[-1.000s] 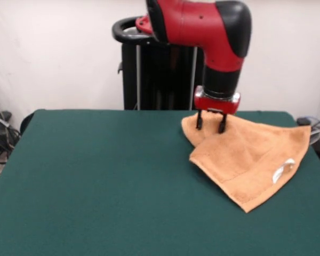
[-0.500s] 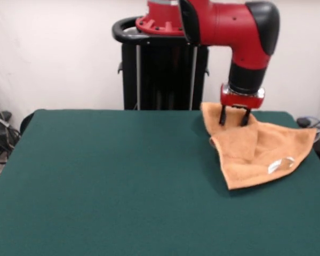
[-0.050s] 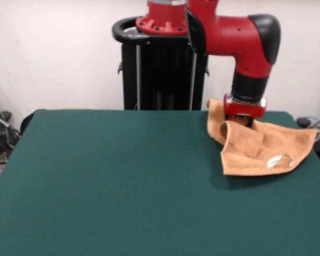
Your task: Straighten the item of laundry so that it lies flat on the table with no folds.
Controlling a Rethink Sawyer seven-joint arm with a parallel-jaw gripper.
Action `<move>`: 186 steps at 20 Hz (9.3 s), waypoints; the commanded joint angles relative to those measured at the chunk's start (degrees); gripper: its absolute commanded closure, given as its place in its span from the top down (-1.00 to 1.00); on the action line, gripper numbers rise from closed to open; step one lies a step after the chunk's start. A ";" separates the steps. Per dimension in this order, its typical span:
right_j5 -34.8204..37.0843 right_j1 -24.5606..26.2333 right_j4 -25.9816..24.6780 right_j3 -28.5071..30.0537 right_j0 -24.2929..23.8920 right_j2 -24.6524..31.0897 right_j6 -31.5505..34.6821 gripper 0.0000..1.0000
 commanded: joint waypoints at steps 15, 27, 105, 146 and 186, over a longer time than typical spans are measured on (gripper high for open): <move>6.04 -5.06 -1.14 -9.12 -0.44 -11.20 2.56 -1.00; 6.84 -2.93 -6.01 -12.91 -6.97 -7.70 3.19 -1.00; 4.98 -1.42 0.41 -10.75 -5.36 -0.38 15.08 1.00; 13.43 0.28 10.49 -6.99 -2.93 8.48 17.75 -1.00; -9.88 10.09 2.45 -14.79 6.09 -10.14 10.16 -1.00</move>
